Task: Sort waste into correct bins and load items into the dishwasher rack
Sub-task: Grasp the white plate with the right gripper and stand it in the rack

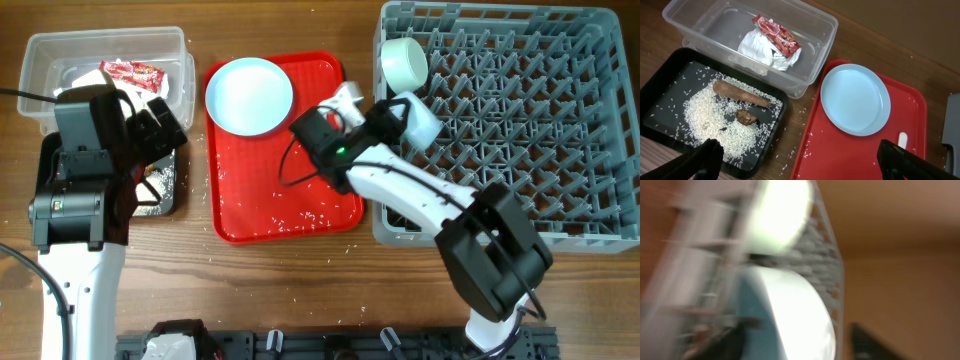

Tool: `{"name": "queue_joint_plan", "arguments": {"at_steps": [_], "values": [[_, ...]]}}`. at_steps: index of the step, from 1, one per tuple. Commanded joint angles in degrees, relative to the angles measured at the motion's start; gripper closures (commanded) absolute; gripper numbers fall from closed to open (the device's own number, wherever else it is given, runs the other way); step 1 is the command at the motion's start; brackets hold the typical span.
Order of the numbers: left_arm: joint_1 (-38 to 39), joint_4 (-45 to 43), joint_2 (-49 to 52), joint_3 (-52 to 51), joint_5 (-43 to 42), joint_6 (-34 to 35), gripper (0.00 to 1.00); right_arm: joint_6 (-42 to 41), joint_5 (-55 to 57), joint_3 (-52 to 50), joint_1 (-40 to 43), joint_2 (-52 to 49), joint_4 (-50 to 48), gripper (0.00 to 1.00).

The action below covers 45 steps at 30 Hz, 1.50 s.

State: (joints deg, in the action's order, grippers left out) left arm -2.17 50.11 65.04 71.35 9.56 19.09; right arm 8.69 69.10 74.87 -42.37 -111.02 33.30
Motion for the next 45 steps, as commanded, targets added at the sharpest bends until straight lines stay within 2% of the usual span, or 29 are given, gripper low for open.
{"name": "queue_joint_plan", "arguments": {"at_steps": [1,4,6,10,12,13,14,15,16,17,20,21,23,24,27,30,33,34,38,41,44,45], "values": [[0.2,-0.1,-0.1,0.7,0.1,-1.1,0.00,-3.3,-6.6,0.4,-0.9,-0.9,-0.1,0.00],[0.2,-0.1,-0.1,0.7,0.1,-1.1,0.00,-7.4,-7.8,2.0,-0.6,1.9,-0.1,0.00],[0.2,-0.1,-0.1,0.7,0.1,-1.1,0.00,-7.4,-16.7,4.2,-0.6,5.9,-1.2,0.00],[0.2,-0.1,-0.1,0.7,0.1,-1.1,0.00,-7.4,-63.7,4.7,-0.6,11.8,-13.7,0.00],[0.2,-0.1,-0.1,0.7,0.1,-1.1,0.00,-8.2,-73.3,4.5,-0.3,10.9,-18.9,0.00],[0.2,-0.1,-0.1,0.7,0.1,-1.1,0.00,-12.9,-73.0,4.5,0.3,9.5,-22.5,0.00],[0.2,-0.1,-0.1,0.7,0.1,-1.1,0.00,-21.7,-72.3,4.5,1.8,6.4,-27.1,0.18],[0.2,-0.1,-0.1,0.7,0.1,-1.1,0.00,-36.3,-65.0,4.5,3.0,3.4,-27.7,0.32],[0.2,-0.1,-0.1,0.7,0.1,-1.1,0.00,-45.5,-60.4,4.5,3.7,1.4,-26.8,0.32],[0.2,-0.1,-0.1,0.7,0.1,-1.1,0.00,-48.9,-61.1,4.5,4.0,-0.9,-26.4,0.28],[0.2,-0.1,-0.1,0.7,0.1,-1.1,0.00,-48.1,-66.4,4.5,3.0,-1.6,-20.3,0.19],[0.2,-0.1,-0.1,0.7,0.1,-1.1,0.00,-45.1,-66.6,4.5,2.9,-1.6,-20.6,0.20],[0.2,-0.1,-0.1,0.7,0.1,-1.1,0.00,-43.4,-66.6,6.6,3.2,-1.6,-18.7,0.28],[0.2,-0.1,-0.1,0.7,0.1,-1.1,0.00,-43.4,-66.6,9.8,3.7,-1.7,-14.6,0.32],[0.2,-0.1,-0.1,0.7,0.1,-1.1,0.00,-43.3,-66.5,27.2,6.0,-8.2,-1.5,0.33],[0.2,-0.1,-0.1,0.7,0.1,-1.1,0.00,-43.2,-71.9,36.8,7.4,-17.2,0.7,0.34],[0.2,-0.1,-0.1,0.7,0.1,-1.1,0.00,-43.4,-69.0,38.0,7.5,-24.1,-0.3,0.43],[0.2,-0.1,-0.1,0.7,0.1,-1.1,0.00,-43.3,-67.5,38.0,7.4,-25.4,-0.6,0.43],[0.2,-0.1,-0.1,0.7,0.1,-1.1,0.00,-43.1,-63.5,37.9,7.0,-27.7,-0.8,0.46],[0.2,-0.1,-0.1,0.7,0.1,-1.1,0.00,-43.2,-60.9,37.9,6.2,-30.1,0.2,0.54],[0.2,-0.1,-0.1,0.7,0.1,-1.1,0.00,-42.4,-59.6,37.9,5.3,-30.6,1.3,0.56],[0.2,-0.1,-0.1,0.7,0.1,-1.1,0.00,-41.6,-59.4,37.9,5.1,-30.6,1.6,0.60]]}}
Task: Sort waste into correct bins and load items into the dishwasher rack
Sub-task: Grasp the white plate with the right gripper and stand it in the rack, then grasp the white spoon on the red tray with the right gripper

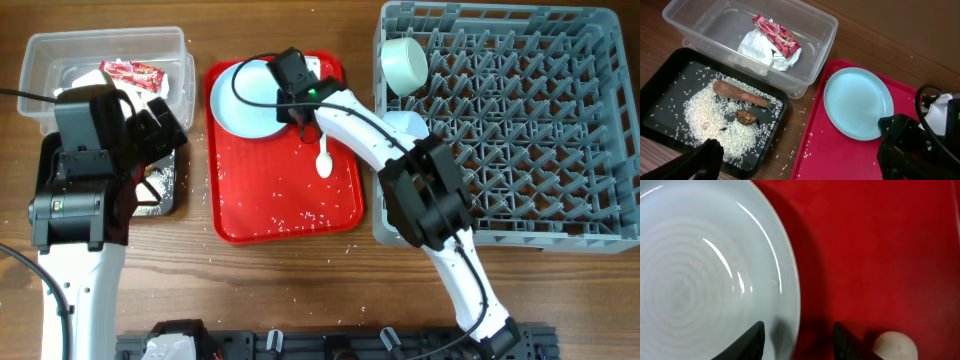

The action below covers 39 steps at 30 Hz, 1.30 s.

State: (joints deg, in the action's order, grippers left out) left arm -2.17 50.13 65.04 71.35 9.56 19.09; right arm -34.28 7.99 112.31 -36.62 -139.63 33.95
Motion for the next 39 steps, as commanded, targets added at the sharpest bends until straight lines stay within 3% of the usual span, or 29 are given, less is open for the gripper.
{"name": "queue_joint_plan", "arguments": {"at_steps": [1,3,7,8,9,16,22,28,30,34,37,39], "values": [[0.2,-0.1,-0.1,0.7,0.1,-1.1,0.00,1.5,3.1,0.5,-0.9,-1.9,2.7,0.64],[0.2,-0.1,-0.1,0.7,0.1,-1.1,0.00,0.8,3.3,0.6,-0.9,-1.5,9.5,0.71],[0.2,-0.1,-0.1,0.7,0.1,-1.1,0.00,5.3,-1.9,0.6,-0.9,1.2,14.2,0.75],[0.2,-0.1,-0.1,0.7,0.1,-1.1,0.00,5.7,-2.3,0.6,-0.9,1.7,14.7,0.80],[0.2,-0.1,-0.1,0.7,0.1,-1.1,0.00,5.7,-2.3,0.6,-0.9,2.3,15.8,0.96],[0.2,-0.1,-0.1,0.7,0.1,-1.1,0.00,9.7,-3.4,0.6,-0.7,4.9,19.3,0.96],[0.2,-0.1,-0.1,0.7,0.1,-1.1,0.00,15.0,-2.4,0.6,3.9,23.8,24.1,0.96],[0.2,-0.1,-0.1,0.7,0.1,-1.1,0.00,19.6,17.3,0.6,14.8,38.2,30.3,0.96],[0.2,-0.1,-0.1,0.7,0.1,-1.1,0.00,25.4,22.4,0.6,17.7,39.0,30.8,0.96],[0.2,-0.1,-0.1,0.7,0.1,-1.1,0.00,25.7,40.2,-1.0,23.3,38.3,31.8,0.96],[0.2,-0.1,-0.1,0.7,0.1,-1.1,0.00,35.7,40.0,-2.4,26.5,37.2,28.3,0.96],[0.2,-0.1,-0.1,0.7,0.1,-1.1,0.00,37.8,41.6,-2.4,27.5,35.6,26.9,0.96]]}}
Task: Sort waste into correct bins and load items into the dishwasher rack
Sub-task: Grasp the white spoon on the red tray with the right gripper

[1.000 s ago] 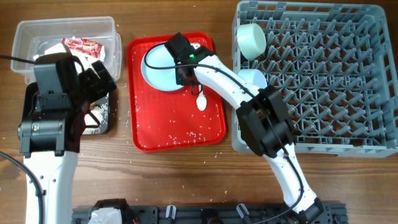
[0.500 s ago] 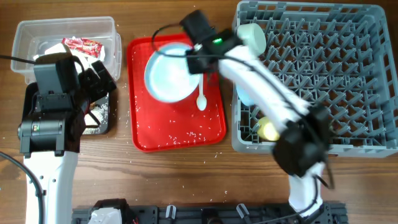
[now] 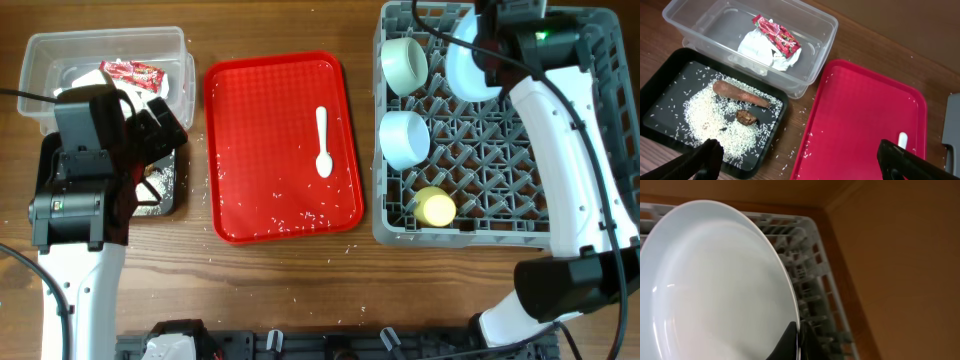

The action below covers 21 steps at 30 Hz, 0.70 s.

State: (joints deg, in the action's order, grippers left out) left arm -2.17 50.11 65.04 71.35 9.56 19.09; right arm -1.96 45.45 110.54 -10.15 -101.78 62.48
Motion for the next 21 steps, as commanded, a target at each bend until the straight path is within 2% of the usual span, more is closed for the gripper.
{"name": "queue_joint_plan", "arguments": {"at_steps": [1,4,11,14,16,17,18,19,21], "values": [[0.2,-0.1,-0.1,0.7,0.1,-1.1,0.00,5.8,4.1,-0.7,1.2,-3.0,-2.9,0.96],[0.2,-0.1,-0.1,0.7,0.1,-1.1,0.00,9.4,4.1,-0.7,1.4,-6.7,-6.2,0.96],[0.2,-0.1,-0.1,0.7,0.1,-1.1,0.00,9.4,4.0,-0.7,1.4,-14.6,-8.6,0.96],[0.2,-0.1,-0.1,0.7,0.1,-1.1,0.00,9.4,-1.1,-0.7,1.4,-14.9,-10.1,0.96],[0.2,-0.1,-0.1,0.7,0.1,-1.1,0.00,9.2,-5.9,-0.7,1.4,-14.9,-10.9,0.89],[0.2,-0.1,-0.1,0.7,0.1,-1.1,0.00,5.9,-8.8,-0.6,1.4,-14.9,-10.8,0.70],[0.2,-0.1,-0.1,0.7,0.1,-1.1,0.00,4.0,-11.5,-0.6,1.4,-14.6,-10.3,0.65],[0.2,-0.1,-0.1,0.7,0.1,-1.1,0.00,-0.4,-21.0,-0.6,1.4,-13.4,-8.9,0.58],[0.3,-0.1,-0.1,0.7,0.1,-1.1,0.00,-4.3,-26.9,-0.6,1.4,-11.1,-7.3,0.54]]}}
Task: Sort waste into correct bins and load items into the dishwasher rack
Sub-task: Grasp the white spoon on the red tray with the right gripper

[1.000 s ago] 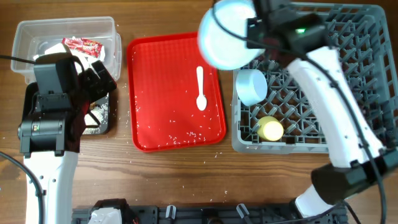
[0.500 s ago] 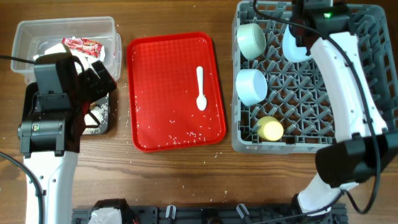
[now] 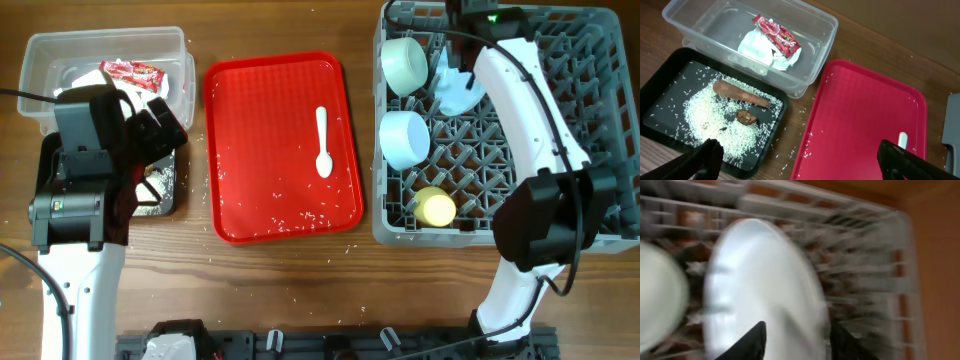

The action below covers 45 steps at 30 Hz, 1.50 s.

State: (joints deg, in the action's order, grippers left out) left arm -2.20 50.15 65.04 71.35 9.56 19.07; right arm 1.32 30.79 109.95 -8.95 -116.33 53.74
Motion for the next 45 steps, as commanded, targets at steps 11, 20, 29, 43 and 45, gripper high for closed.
{"name": "queue_joint_plan", "arguments": {"at_steps": [11,20,29,43,45], "values": [[0.3,-0.1,-0.1,0.7,0.1,-1.1,0.00,-11.4,-53.4,-0.5,-0.9,21.6,4.9,0.15],[0.3,-0.1,-0.1,0.7,0.1,-1.1,0.00,-28.5,-42.3,-4.4,-21.8,-0.9,3.8,0.45],[0.3,-0.1,-0.1,0.7,0.1,-1.1,0.00,-33.4,-40.6,-4.8,-23.5,-11.8,7.2,0.47],[0.3,-0.1,-0.1,0.7,0.1,-1.1,0.00,-37.3,-41.2,-20.0,-23.5,-11.8,-5.2,0.59],[0.3,-0.1,-0.1,0.7,0.1,-1.1,0.00,-37.5,-41.2,-20.0,-23.5,-11.8,-5.5,0.68]]}}
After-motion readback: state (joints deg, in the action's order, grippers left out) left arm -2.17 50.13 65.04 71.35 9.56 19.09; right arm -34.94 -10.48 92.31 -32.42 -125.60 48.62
